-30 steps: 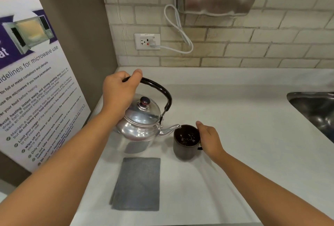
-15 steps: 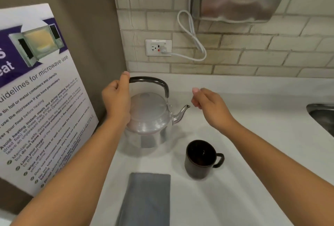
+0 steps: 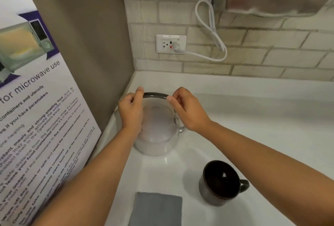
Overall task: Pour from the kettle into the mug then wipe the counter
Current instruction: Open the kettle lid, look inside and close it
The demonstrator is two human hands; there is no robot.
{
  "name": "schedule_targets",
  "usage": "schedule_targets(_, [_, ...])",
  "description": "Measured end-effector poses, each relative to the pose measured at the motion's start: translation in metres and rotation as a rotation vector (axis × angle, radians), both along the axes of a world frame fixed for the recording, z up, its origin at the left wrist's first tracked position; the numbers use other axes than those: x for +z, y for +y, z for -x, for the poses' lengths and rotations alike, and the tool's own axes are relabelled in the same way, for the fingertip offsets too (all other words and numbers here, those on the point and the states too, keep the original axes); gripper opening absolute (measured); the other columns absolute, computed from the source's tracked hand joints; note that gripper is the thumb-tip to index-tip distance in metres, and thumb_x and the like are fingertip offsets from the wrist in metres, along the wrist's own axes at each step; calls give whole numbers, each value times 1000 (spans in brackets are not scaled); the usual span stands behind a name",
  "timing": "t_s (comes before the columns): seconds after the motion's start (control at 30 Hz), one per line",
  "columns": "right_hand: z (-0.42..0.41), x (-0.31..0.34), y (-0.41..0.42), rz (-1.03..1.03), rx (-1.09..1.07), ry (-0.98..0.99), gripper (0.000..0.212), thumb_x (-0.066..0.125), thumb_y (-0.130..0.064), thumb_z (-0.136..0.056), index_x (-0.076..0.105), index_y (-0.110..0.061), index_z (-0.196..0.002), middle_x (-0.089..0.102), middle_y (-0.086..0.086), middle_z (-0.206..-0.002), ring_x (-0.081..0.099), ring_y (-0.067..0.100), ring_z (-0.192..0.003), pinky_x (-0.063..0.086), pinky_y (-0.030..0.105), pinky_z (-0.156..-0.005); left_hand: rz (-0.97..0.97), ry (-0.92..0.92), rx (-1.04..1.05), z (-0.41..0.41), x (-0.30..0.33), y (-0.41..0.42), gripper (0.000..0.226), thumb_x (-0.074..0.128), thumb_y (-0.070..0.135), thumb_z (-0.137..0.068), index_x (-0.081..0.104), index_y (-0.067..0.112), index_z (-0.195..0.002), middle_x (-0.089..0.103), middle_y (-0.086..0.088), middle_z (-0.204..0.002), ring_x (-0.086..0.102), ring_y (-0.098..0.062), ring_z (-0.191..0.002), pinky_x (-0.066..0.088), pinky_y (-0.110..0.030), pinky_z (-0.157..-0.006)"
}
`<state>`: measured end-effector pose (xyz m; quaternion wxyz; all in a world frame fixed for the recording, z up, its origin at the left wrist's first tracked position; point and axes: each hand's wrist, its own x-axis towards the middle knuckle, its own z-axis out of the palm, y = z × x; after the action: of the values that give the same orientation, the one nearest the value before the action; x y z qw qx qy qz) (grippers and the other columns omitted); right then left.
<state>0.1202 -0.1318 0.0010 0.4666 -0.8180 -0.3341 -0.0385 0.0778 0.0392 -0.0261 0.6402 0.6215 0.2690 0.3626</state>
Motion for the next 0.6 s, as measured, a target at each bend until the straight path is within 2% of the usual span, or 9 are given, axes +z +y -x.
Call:
schedule_targets(0.13, [-8, -12, 3, 18, 14, -28, 30, 49, -41, -95, 48, -13, -86, 48, -3, -64, 44, 10, -57, 38, 23, -56, -1, -10, -4, -3, -10, 1, 50, 64, 53, -78, 37, 23, -48, 33, 8, -45, 36, -21, -50, 39, -39, -50])
schedule_targets(0.23, [-13, -16, 7, 35, 20, -39, 30, 46, -40, -97, 46, -12, -85, 46, -4, -63, 43, 10, -56, 38, 24, -55, -9, -25, 11, -4, -10, 1, 54, 65, 54, -79, 36, 17, -52, 34, 2, -49, 37, -21, -52, 40, -41, -50])
schedule_targets(0.37, [-22, -19, 10, 82, 43, -60, 32, 43, -38, -99, 46, -9, -86, 50, -3, -66, 47, 13, -59, 40, 29, -57, -131, -38, 46, -3, -14, 1, 61, 60, 65, -80, 38, 14, -54, 39, 0, -52, 39, -11, -51, 38, -26, -50])
schedule_targets(0.43, [-28, -20, 13, 93, 37, -52, 35, 41, -38, -99, 47, -7, -86, 55, 5, -66, 52, 21, -61, 43, 36, -60, -167, 21, 53, -6, -14, 5, 69, 56, 72, -77, 47, 6, -59, 48, -8, -55, 44, -9, -54, 38, -17, -51])
schedule_targets(0.47, [-31, -20, 15, 102, 27, -42, 37, 40, -39, -100, 47, -6, -86, 58, 11, -67, 55, 26, -62, 45, 39, -61, -191, 73, 56, -9, -13, 9, 75, 55, 74, -76, 53, 1, -63, 56, -15, -61, 46, -10, -55, 39, -17, -53])
schedule_targets(0.53, [-37, -21, 19, 131, -9, -5, 40, 38, -42, -100, 47, -7, -83, 62, 17, -68, 58, 32, -65, 48, 43, -64, -233, 183, 49, -16, -10, 17, 81, 55, 76, -74, 57, -5, -69, 66, -19, -73, 48, -13, -57, 40, -23, -57])
schedule_targets(0.6, [-43, -23, 23, 183, -53, 38, 46, 36, -45, -100, 50, -5, -81, 64, 19, -71, 60, 33, -68, 50, 45, -67, -270, 304, 22, -23, -9, 24, 83, 56, 76, -74, 61, -8, -73, 69, -20, -77, 52, -18, -57, 42, -29, -55])
